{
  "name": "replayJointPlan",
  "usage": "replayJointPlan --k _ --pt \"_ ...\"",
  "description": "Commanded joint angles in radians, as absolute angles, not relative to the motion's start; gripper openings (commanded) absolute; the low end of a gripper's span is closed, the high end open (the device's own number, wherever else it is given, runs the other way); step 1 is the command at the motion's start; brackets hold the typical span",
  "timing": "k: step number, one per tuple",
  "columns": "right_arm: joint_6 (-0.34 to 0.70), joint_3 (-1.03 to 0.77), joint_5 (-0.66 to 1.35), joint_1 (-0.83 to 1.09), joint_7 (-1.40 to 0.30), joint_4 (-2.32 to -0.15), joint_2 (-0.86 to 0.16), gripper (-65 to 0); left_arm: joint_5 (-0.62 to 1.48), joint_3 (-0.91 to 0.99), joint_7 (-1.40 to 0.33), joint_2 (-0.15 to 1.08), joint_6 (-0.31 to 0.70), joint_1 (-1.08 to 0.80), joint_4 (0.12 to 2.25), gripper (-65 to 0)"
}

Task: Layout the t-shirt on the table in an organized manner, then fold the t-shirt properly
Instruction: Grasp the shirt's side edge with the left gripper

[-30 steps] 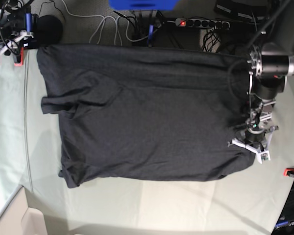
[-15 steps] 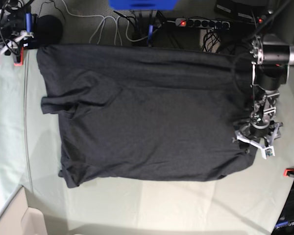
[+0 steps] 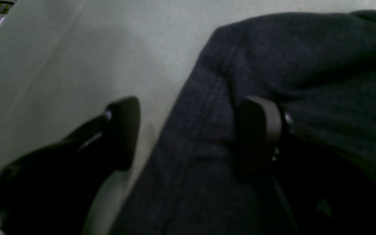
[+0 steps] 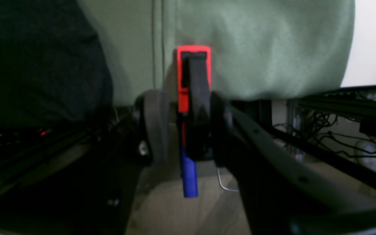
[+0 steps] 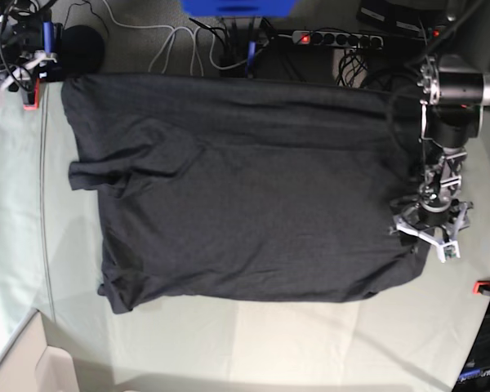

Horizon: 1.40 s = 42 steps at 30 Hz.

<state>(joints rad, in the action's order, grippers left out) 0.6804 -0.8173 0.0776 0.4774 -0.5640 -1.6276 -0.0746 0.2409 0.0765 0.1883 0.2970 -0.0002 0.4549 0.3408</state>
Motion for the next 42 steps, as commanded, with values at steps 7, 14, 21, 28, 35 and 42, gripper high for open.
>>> replayJointPlan --k 7,14,21,28,35,42 --pt "0.698 -0.825 0.085 0.467 -0.55 -1.644 -0.087 -43.3 0.231 0.068 0.213 0.315 -0.068 0.484 0.352 -18.3" --pt "0.698 -0.825 0.085 0.46 -0.55 -1.644 -0.087 -43.3 0.229 0.067 0.216 0.306 -0.065 0.49 0.308 -18.3" --pt "0.698 -0.825 0.085 0.458 -0.55 -1.644 -0.087 -43.3 0.229 0.065 0.219 0.275 -0.064 0.51 0.265 -18.8" --pt "0.698 -0.825 0.085 0.458 -0.55 -1.644 -0.087 -43.3 0.229 0.065 0.219 0.251 -0.064 0.51 0.266 -22.5" --pt "0.698 -0.825 0.085 0.458 -0.55 -1.644 -0.087 -43.3 0.231 0.065 0.222 0.243 -0.064 0.504 0.265 -38.3" --pt "0.698 -0.825 0.085 0.456 -0.55 -1.644 -0.09 -43.3 0.236 0.067 0.223 0.245 -0.064 0.472 0.266 -48.2"
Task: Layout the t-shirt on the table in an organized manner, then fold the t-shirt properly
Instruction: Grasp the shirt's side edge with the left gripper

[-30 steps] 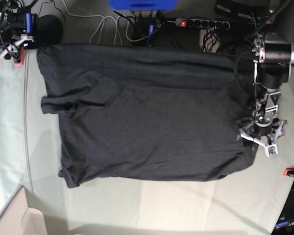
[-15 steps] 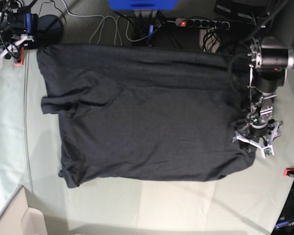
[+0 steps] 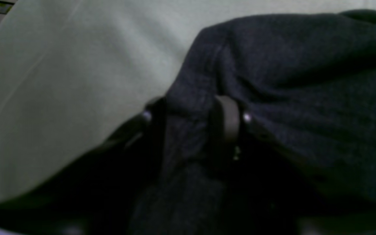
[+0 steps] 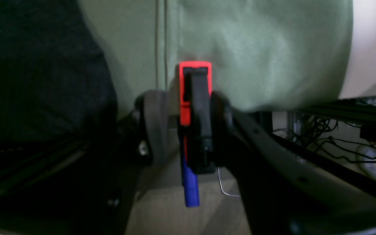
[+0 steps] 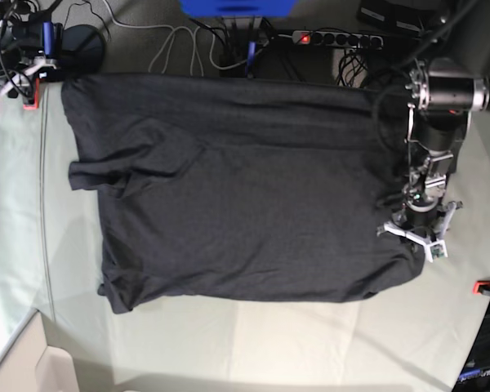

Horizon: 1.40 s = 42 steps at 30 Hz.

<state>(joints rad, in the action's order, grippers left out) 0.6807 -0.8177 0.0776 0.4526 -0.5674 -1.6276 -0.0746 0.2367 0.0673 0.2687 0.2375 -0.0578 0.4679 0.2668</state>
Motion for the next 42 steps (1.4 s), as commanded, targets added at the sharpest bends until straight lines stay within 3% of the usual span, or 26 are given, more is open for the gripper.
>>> replayJointPlan --k 1,3,4,11,16,19,24,28,34,39,42 --pt "0.698 -0.825 0.085 0.456 -0.55 -1.644 -0.09 -43.3 0.239 0.07 0.223 0.245 -0.064 0.47 0.266 -53.3" --pt "0.698 -0.825 0.085 0.456 -0.55 -1.644 -0.09 -43.3 0.24 0.074 0.223 0.248 -0.064 0.469 0.266 -64.0" --pt "0.698 -0.825 0.085 0.456 -0.55 -1.644 -0.09 -43.3 0.24 0.074 0.223 0.248 -0.064 0.469 0.266 -65.0" --pt "0.698 -0.825 0.085 0.456 -0.55 -1.644 -0.091 -43.3 0.242 0.076 0.223 0.249 -0.064 0.469 0.277 -64.8" --pt "0.698 -0.823 0.085 0.456 -0.55 -1.647 -0.091 -43.3 0.242 0.076 0.213 0.245 -0.064 0.429 0.438 -63.9" --pt "0.698 -0.823 0.085 0.456 -0.55 -1.647 -0.091 -43.3 0.242 0.076 0.211 0.248 -0.064 0.398 0.545 -55.8" --pt "0.698 -0.825 0.085 0.456 -0.55 -1.647 -0.091 -43.3 0.243 0.077 0.213 0.249 -0.065 0.349 0.647 -33.2" --pt "0.698 -0.825 0.085 0.456 -0.55 -1.646 -0.091 -43.3 0.28 0.093 0.213 0.251 -0.065 0.349 0.624 -23.7" --pt "0.698 -0.82 0.085 0.456 -0.55 -1.646 -0.093 -43.3 0.364 0.147 0.213 0.277 -0.064 0.384 0.463 -16.4" --pt "0.698 -0.817 0.085 0.449 -0.55 -1.646 -0.093 -43.3 0.361 0.147 0.213 0.274 -0.059 0.384 0.45 -15.4" --pt "0.698 -0.817 0.085 0.437 -0.55 -1.644 -0.093 -43.3 0.361 0.147 0.213 0.271 0.056 0.384 0.449 -15.7"
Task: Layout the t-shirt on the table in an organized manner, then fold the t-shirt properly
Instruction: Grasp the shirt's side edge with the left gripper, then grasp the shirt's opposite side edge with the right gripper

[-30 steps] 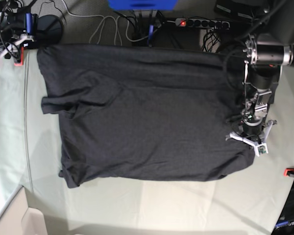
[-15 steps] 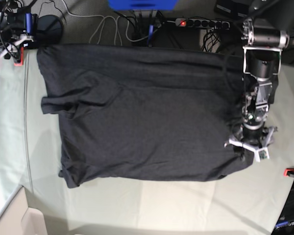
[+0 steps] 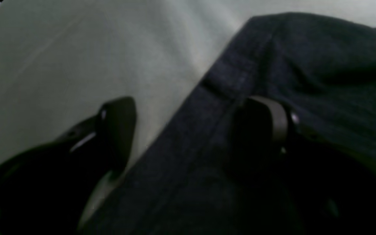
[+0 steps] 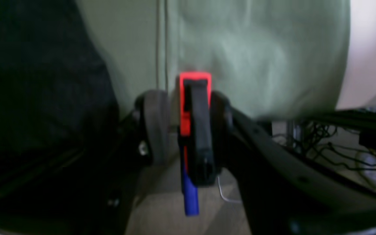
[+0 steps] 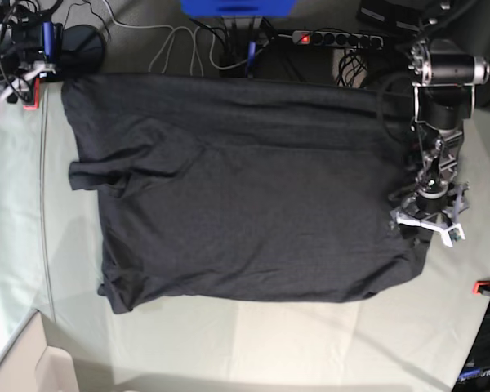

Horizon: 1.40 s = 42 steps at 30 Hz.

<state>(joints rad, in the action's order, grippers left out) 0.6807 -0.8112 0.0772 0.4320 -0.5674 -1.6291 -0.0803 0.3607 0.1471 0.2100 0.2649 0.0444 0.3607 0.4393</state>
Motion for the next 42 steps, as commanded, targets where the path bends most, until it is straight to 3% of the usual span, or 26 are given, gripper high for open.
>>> replayJointPlan --k 1,8,15,21,27,33,42 --pt "0.698 -0.817 0.085 0.437 -0.55 -1.644 -0.093 -43.3 0.361 0.148 0.213 0.271 0.088 0.386 0.449 -16.3" --pt "0.698 -0.817 0.085 0.435 -0.55 -1.644 -0.093 -43.3 0.367 0.148 0.214 0.271 0.125 0.386 0.441 -35.7" --pt "0.698 -0.82 0.085 0.427 -0.55 -1.647 -0.093 -43.3 0.367 0.148 0.214 0.271 0.131 0.386 0.45 -44.1" --pt "0.698 -0.826 0.084 0.406 -0.55 -1.65 -0.102 -43.3 0.367 0.151 0.219 0.271 0.131 0.384 0.452 -65.0" --pt "0.698 -0.848 0.088 0.406 -0.544 -1.65 -0.107 -43.4 0.369 0.153 0.219 0.271 0.131 0.381 0.452 -65.0" --pt "0.698 -0.946 0.085 0.282 -0.55 -1.646 -0.104 -43.3 0.369 0.153 0.22 0.274 0.133 0.38 0.453 -65.0" --pt "0.698 -0.739 0.085 0.058 -0.55 -1.595 -0.12 -43.2 0.371 0.153 0.213 0.271 0.125 0.272 0.731 -65.0"
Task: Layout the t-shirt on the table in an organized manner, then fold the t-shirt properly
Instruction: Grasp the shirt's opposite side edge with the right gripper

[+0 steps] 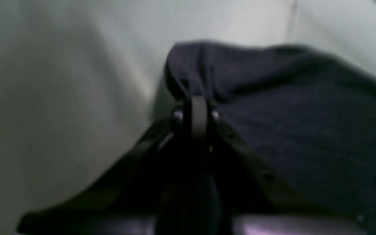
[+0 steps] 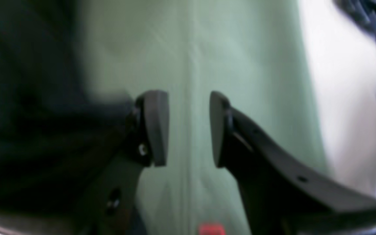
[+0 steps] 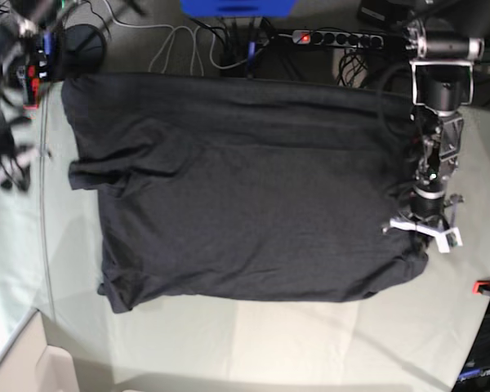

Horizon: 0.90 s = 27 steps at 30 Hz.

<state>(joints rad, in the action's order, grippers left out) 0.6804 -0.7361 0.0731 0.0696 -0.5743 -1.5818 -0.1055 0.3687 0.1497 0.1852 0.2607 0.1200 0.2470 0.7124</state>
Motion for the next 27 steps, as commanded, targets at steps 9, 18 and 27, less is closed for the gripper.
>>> replayJointPlan --k 9,18,27 --pt "0.698 -0.576 0.001 -0.22 -0.55 -1.305 -0.114 -41.9 0.369 0.153 0.213 0.277 0.125 0.242 0.742 -65.0" --pt "0.698 -0.562 -0.145 -0.371 -0.541 -1.145 -0.021 -22.3 0.366 0.153 0.213 0.277 0.124 0.239 0.733 -65.0" --pt "0.698 -0.561 -0.145 -0.483 -0.423 -0.872 -0.065 -21.6 0.361 0.153 0.213 0.277 0.124 0.239 0.731 -65.0"
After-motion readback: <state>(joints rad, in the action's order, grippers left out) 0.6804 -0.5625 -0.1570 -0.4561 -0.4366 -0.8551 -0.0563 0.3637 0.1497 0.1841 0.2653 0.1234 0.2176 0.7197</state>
